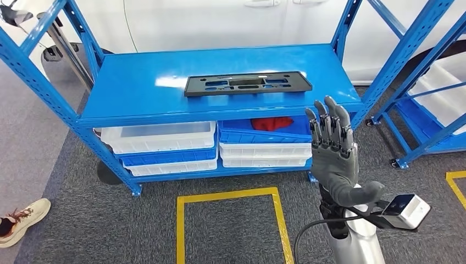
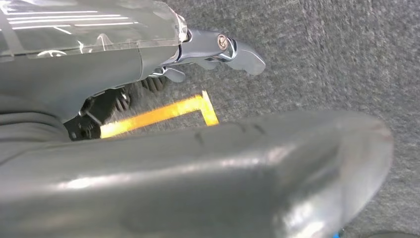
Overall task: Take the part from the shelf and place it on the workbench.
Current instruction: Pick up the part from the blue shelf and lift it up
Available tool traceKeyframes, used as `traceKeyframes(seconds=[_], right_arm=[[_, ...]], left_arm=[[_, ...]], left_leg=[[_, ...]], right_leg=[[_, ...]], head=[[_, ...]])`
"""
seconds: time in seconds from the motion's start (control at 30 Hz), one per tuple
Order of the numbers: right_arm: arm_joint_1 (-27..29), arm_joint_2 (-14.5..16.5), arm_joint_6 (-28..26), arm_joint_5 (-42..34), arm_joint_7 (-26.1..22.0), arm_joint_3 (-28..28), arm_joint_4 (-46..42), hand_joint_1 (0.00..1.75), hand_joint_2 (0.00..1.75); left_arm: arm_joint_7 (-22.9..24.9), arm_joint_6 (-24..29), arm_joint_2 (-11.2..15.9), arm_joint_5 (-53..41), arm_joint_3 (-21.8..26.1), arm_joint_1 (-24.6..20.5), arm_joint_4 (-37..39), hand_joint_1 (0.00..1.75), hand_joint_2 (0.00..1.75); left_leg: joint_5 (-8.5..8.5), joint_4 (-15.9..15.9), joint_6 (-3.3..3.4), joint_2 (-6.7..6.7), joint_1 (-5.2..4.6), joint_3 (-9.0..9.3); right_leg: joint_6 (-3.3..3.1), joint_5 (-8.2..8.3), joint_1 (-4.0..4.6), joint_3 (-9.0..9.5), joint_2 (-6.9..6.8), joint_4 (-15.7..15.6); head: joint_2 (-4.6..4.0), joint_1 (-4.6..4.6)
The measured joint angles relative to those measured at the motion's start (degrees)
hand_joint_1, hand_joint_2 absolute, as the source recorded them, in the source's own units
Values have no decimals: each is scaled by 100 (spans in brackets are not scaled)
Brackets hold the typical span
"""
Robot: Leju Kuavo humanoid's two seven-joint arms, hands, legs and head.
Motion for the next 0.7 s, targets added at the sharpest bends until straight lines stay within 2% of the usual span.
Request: traceKeyframes(seconds=[0.03, 0.07, 0.13, 0.17, 0.2, 0.23, 0.3, 0.33, 0.37, 0.4, 0.5, 0.53, 0.57, 0.63, 0.67, 0.7], right_arm=[[5, 0, 9, -4, 0, -4, -1, 0, 0], [14, 0, 15, -3, 0, -7, -2, 0, 0], [35, 0, 24, 0, 1, -7, 0, 0, 0], [49, 0, 26, 2, 1, -7, 1, 0, 0], [60, 0, 26, 2, 1, -7, 1, 0, 0], [69, 0, 24, 3, 1, -7, 2, 0, 0], [81, 0, 15, -1, 1, -7, 2, 0, 0], [85, 0, 10, -3, 1, -9, 1, 0, 0], [93, 0, 6, -8, 2, -13, -1, 0, 0], [105, 0, 5, -13, 2, -21, -5, 0, 0], [131, -1, 27, -26, -1, -60, -36, 0, 0], [132, -1, 39, -28, -2, -73, -47, 0, 0], [138, -1, 49, -30, -4, -86, -54, 0, 0], [168, -2, 60, -32, -6, -112, -60, 0, 0], [189, -2, 61, -32, -6, -124, -60, 0, 0], [206, -2, 62, -32, -6, -136, -60, 0, 0]], left_arm=[[-3, -8, 1, 0, -1, -5, 1, 0, 0], [-6, -10, 3, -1, -1, -7, 1, 0, 0], [-8, -12, 4, -2, -1, 3, 1, 0, 0], [-9, -14, 4, -2, -1, 13, 1, 0, 0], [-9, -15, 4, -2, -2, 23, 1, 0, 0], [-10, -17, 4, -1, -2, 30, 1, 0, 0], [-15, -22, 12, 0, -4, 36, 1, 0, 0], [-18, -24, 16, -1, -6, 35, 1, 0, 0], [-22, -27, 20, -2, -8, 34, 1, 0, 0], [-24, -28, 20, -3, -10, 32, 1, 0, 0], [-29, -33, 21, -2, -15, 35, 1, 0, 0], [-30, -36, 22, -1, -17, 34, 1, 0, 0], [-31, -39, 22, -1, -20, 31, 1, 0, 0], [-31, -45, 23, -4, -26, 22, 1, 0, 0], [-31, -45, 23, -4, -31, 25, 1, 0, 0], [-31, -45, 23, -4, -35, 31, 1, 0, 0]], left_leg=[[-104, 173, -59, 4, -1, -65], [-240, 481, -94, 8, 5, -208], [-496, 1258, -133, 8, 15, -672], [-515, 1505, -147, 8, 19, -856], [-411, 1532, -152, 8, 21, -936], [-206, 1347, -150, 9, 22, -908], [274, 606, -113, 17, 15, -627], [392, 287, -77, 20, 2, -490], [431, 84, -38, 23, -11, -399], [388, 11, 5, 22, -22, -360], [320, -77, 117, 8, -4, -252], [300, -102, 150, 6, 5, -194], [278, -123, 175, 8, 11, -145], [217, -129, 203, 5, 8, -85], [181, -129, 204, 2, 6, -52], [140, -128, 200, -1, 5, -6]], right_leg=[[-61, -27, 2, 95, 3, -136], [-98, -49, -12, 156, 1, -170], [-125, -110, -8, 220, -3, -171], [-126, -146, -5, 257, -1, -169], [-124, -185, -5, 303, 1, -168], [-116, -227, -5, 360, 4, -167], [-81, -329, 1, 490, 6, -167], [-51, -377, 10, 532, 8, -162], [-20, -412, 18, 560, 7, -166], [15, -427, 28, 574, 7, -162], [96, -451, 23, 587, 5, -50], [119, -508, 16, 509, 4, 121], [142, -606, 8, 352, 3, 394], [179, -870, -2, -137, 3, 1110], [187, -933, -7, -366, 3, 1375], [188, -885, -9, -514, 3, 1466]], head=[[0, -1], [0, -1], [0, -1], [0, -1], [0, -1], [0, -1], [0, -1], [0, -1], [0, 0], [0, 0], [0, 0], [0, 1], [0, 1], [0, 1], [0, 1], [0, 1]])
